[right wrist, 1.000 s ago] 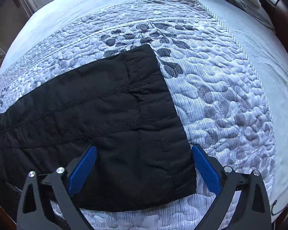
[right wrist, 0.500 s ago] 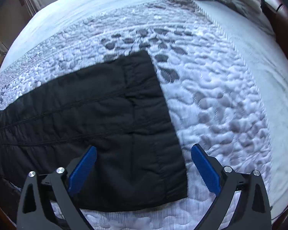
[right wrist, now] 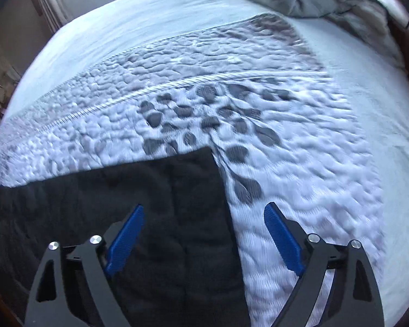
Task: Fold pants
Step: 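Grasp the waistband with the left tool while the right tool grasps the hems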
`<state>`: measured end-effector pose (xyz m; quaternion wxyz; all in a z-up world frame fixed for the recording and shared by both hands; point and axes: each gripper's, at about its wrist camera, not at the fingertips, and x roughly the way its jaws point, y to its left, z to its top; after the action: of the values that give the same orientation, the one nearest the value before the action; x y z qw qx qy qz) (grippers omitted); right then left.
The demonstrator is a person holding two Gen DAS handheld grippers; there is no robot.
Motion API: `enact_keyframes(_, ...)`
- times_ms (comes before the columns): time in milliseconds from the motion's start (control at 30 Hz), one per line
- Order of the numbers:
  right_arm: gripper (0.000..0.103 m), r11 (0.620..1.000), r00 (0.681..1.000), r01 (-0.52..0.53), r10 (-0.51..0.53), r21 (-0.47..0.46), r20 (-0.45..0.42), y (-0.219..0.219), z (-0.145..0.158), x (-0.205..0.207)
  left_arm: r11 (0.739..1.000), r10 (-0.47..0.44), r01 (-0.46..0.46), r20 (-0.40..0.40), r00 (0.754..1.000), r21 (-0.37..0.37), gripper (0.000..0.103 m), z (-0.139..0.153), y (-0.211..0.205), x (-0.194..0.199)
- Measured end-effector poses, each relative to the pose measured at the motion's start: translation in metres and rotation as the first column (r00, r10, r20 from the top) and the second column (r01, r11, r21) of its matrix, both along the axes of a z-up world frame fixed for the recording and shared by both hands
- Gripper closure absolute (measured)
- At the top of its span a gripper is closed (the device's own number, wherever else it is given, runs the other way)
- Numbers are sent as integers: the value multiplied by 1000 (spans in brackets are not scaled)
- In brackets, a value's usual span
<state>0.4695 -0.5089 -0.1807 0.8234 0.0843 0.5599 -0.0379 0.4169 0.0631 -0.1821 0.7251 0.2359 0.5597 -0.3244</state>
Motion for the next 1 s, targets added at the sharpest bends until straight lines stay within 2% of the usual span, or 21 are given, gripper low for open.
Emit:
enact_keyframes(100,14,999,1000,-1,1,51,-4,-4,-9,22,1000,9,-9,-6,1000,1,88,0,10,-1)
enact_keyframes(200,18,1000,999,-7,7,14,-41,-3,-23,41,1000,8,-8,-10,1000,7,88,-1,7,1)
enact_keyframes(267,25,1000,999,-26,25,-12,-39,0,-26,49,1000,13,-13,-18,1000,18,86,-2,5,0)
enact_keyframes(300,36,999,998,-41,40,-18,-40,3,-26,51,999,23,-22,-26,999,25,85,-5,4,5)
enact_keyframes(333,57,997,997,-71,71,-5,-37,8,-24,52,998,46,-44,-42,998,35,84,-9,2,15)
enact_keyframes(400,67,995,995,-97,95,-39,-38,15,-19,51,997,63,-60,-46,997,50,84,-13,-2,18)
enact_keyframes(433,74,988,990,-141,139,-66,-32,23,-15,48,997,60,-58,-37,997,58,83,-13,-7,19)
enact_keyframes(500,75,978,984,-174,176,-113,0,32,-4,38,996,66,-65,-16,998,63,85,-11,-10,14)
enact_keyframes(567,77,979,983,-169,176,-114,53,34,10,28,995,79,-80,10,997,54,87,-3,-12,4)
enact_keyframes(667,77,983,967,-160,174,-89,186,36,48,0,996,82,-84,57,995,22,89,14,-11,-11)
enact_keyframes(867,77,979,896,-183,205,-93,394,53,120,-63,996,78,-71,155,985,-50,91,64,-4,-76)
enact_keyframes(1000,77,981,838,-175,192,-82,510,52,155,-129,993,88,-70,209,974,-96,92,97,7,-134)
